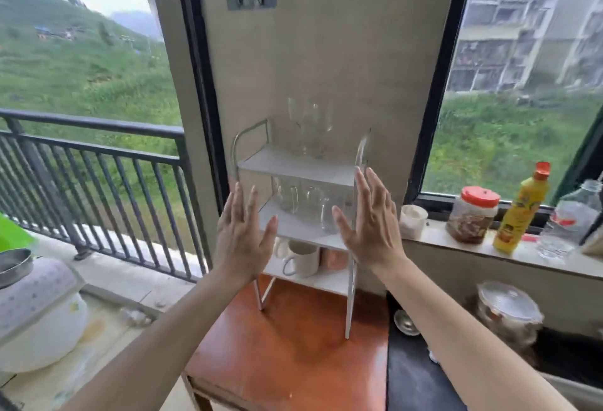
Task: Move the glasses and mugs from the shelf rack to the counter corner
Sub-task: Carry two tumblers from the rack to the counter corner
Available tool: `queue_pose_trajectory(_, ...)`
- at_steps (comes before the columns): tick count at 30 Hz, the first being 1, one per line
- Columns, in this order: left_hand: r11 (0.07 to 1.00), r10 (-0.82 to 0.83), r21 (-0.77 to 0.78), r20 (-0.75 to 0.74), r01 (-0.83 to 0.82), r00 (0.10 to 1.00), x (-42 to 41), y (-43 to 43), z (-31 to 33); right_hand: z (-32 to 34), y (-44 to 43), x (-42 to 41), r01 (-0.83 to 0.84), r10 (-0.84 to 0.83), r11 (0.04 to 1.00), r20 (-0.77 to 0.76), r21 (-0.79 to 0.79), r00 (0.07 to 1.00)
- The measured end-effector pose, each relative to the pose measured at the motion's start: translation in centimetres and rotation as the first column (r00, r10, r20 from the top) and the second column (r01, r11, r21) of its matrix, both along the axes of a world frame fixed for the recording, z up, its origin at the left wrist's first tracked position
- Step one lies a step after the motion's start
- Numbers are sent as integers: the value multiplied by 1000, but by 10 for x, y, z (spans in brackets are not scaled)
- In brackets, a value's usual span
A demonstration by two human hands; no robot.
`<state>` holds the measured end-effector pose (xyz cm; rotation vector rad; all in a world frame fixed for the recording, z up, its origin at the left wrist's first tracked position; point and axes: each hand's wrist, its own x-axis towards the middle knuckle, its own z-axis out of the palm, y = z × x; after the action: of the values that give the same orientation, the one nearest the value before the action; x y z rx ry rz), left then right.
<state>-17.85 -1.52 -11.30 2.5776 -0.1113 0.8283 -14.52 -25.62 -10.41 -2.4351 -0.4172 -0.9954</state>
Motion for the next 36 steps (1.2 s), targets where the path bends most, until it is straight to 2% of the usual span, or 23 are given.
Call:
queue_pose_trajectory(3,993,-105,-61,-25,103,994,31,22,-14,-9,23,10,31,-32,999,-1,-39,1000)
queue_pose_trajectory(6,943,-199,-288,-90,165,976,58,26,-32,-22,38,17,46,-46,999,-81,-12,996)
queue_pose_trajectory(9,831,-302,-531,-179,167,936,86,19,-41,-37,51,24,72,-44,991,-236,111,971)
queue_pose_trajectory(14,573,-465,-810,-192,129,864,126,2,-44,-58,58,45,117,68,937,-499,330,864)
queue_pose_trajectory(17,481,-532,-870,-187,113,826,146,-6,-46,-64,61,53,151,125,890,-549,430,827)
queue_pose_trajectory(22,282,-598,-956,-114,75,793,167,-19,-43,-62,59,56,138,235,842,-586,521,775)
queue_pose_trajectory(25,193,-619,-980,-94,35,780,172,-21,-40,-56,61,56,121,284,824,-588,554,757)
queue_pose_trajectory(28,179,-559,-984,-97,6,823,168,-17,-42,-55,64,58,123,316,785,-563,607,764)
queue_pose_trajectory(36,333,-367,-933,-260,-135,893,127,4,-56,-56,86,44,180,393,565,-454,805,800)
